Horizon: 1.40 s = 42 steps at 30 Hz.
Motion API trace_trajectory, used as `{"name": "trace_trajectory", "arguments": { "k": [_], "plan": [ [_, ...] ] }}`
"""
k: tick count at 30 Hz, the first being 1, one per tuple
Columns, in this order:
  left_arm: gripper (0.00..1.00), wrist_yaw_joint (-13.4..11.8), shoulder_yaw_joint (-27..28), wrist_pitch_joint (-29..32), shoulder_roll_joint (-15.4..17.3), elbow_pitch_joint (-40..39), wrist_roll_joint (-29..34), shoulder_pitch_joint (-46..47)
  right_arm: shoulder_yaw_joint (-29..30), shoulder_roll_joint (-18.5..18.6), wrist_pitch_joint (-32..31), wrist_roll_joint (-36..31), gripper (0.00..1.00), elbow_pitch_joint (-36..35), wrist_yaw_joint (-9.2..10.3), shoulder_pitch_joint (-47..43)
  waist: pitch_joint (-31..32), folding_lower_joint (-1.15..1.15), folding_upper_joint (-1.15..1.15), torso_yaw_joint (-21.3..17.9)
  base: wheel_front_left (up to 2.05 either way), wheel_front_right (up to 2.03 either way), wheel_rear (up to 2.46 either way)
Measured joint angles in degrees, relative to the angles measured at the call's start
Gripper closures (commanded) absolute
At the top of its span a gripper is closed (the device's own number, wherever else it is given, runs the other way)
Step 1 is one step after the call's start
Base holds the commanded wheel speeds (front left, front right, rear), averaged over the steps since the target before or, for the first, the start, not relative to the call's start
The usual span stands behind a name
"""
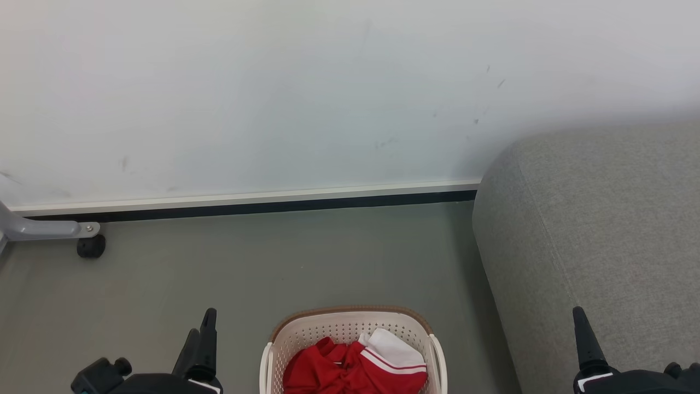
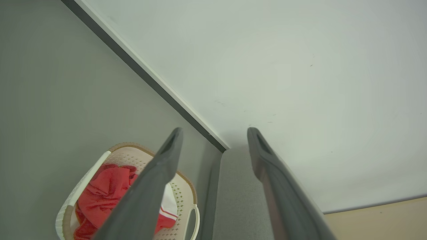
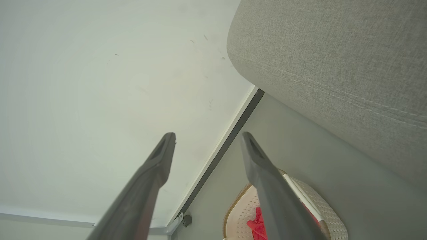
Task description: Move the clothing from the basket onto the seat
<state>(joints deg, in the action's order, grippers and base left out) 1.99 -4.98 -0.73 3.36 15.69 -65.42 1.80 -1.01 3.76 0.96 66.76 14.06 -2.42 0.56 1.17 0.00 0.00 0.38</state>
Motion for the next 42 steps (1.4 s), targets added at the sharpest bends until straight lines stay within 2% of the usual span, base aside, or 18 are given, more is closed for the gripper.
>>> {"name": "trace_trajectory", "arguments": {
  "k": [17, 42],
  "plan": [
    [0.0, -2.09, -3.3, -3.24, 1.57, -1.11, 16.58, -0.11, -4.28, 1.9, 3.15, -13.93, 0.0, -1.65, 2.43, -1.32, 0.66, 0.0, 0.0, 0.19, 0.0, 0.0, 0.0],
    [0.0, -5.12, -6.83, -7.98, 2.08, -2.43, 38.4, -2.38, -9.69, 3.88, 7.73, -31.5, 0.0, -3.77, 5.01, -3.42, 2.11, 0.0, 0.0, 0.58, 0.0, 0.0, 0.0]
  ]
}}
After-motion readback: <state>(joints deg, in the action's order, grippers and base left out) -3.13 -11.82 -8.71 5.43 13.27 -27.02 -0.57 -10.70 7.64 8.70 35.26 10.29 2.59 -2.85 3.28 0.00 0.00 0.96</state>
